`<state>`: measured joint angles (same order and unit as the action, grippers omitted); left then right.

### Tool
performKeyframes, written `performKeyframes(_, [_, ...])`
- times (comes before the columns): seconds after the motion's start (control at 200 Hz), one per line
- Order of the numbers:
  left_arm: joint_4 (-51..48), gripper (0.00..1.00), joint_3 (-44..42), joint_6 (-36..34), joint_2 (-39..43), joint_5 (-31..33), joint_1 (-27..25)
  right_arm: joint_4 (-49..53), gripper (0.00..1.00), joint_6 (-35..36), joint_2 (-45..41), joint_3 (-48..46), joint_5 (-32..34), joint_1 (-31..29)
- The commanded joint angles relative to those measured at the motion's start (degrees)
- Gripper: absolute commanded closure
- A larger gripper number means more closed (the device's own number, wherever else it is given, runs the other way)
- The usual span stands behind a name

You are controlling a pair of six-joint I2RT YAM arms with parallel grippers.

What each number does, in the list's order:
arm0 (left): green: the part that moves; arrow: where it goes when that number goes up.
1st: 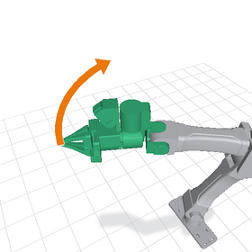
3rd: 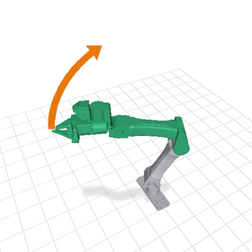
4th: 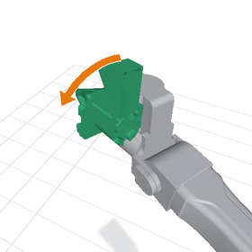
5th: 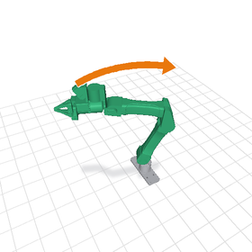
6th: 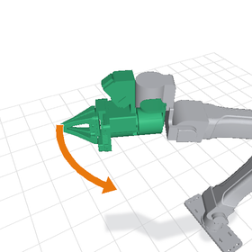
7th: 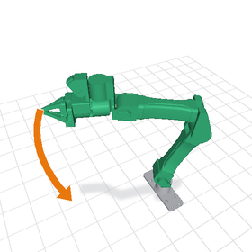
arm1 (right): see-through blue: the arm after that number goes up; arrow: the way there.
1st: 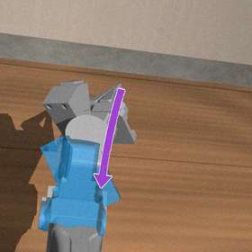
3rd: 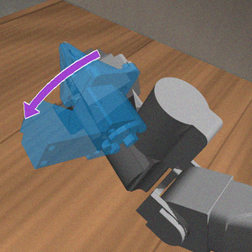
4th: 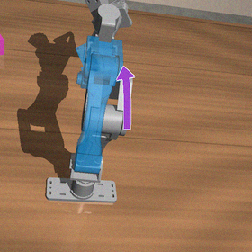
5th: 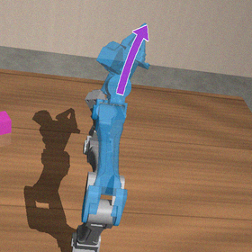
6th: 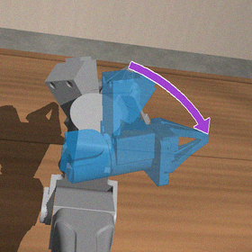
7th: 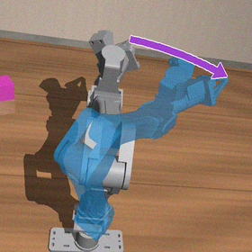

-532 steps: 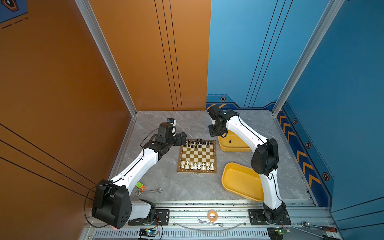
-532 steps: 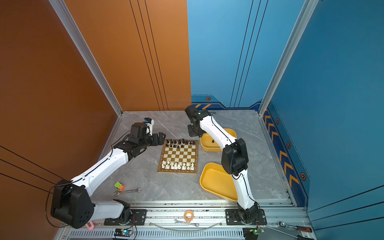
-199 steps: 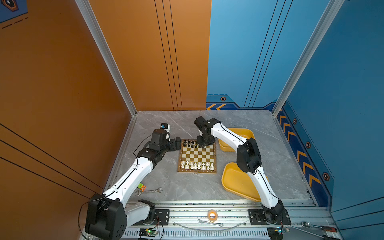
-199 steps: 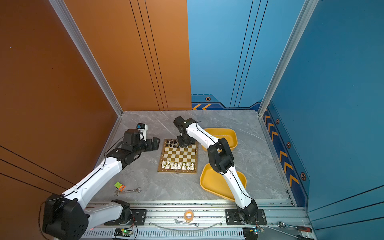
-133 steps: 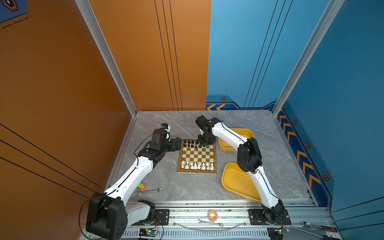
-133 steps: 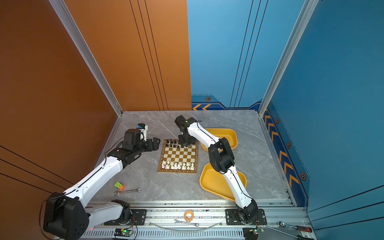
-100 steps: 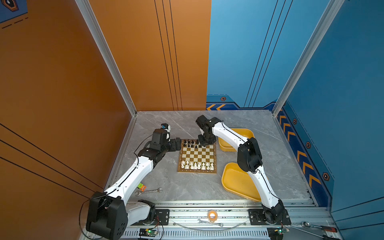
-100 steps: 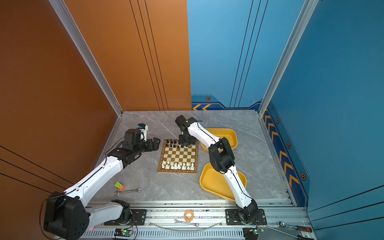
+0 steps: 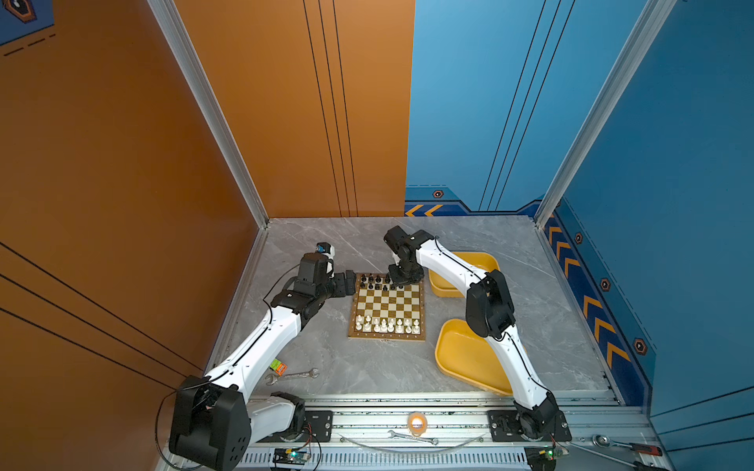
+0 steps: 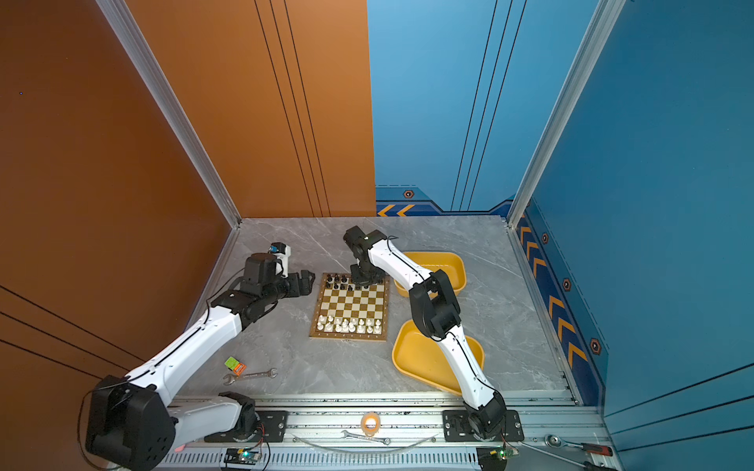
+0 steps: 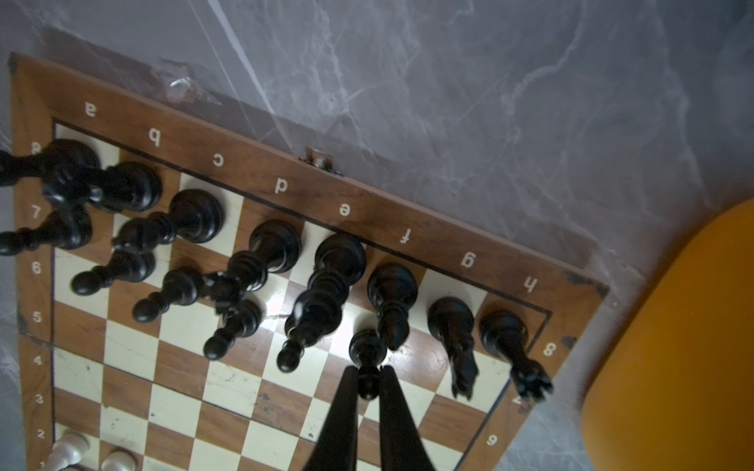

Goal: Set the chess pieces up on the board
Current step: 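Lower the black pawn onto the second-rank square and open the right gripper, then move the right gripper back down into the far tub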

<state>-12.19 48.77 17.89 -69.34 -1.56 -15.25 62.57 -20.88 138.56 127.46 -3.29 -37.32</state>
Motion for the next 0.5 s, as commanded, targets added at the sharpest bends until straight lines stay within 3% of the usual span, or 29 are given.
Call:
performKeyframes(0.0, [-0.2, 0.07, 0.1, 0.4, 0.2, -1.1, 0.8, 2.3, 0.87, -0.7, 1.0, 1.2, 0.1, -0.4])
performKeyframes(0.335, [-0.6, 0.07, -0.4, 0.1, 1.2, -1.6, 1.5, 2.2, 0.72, -1.0, 1.1, 1.8, 0.1, -0.4])
performKeyframes(0.496, [-0.5, 0.07, -0.5, 0.0, 1.4, -2.0, 1.9, 2.2, 0.71, -1.2, 0.4, 2.7, 0.3, -0.4])
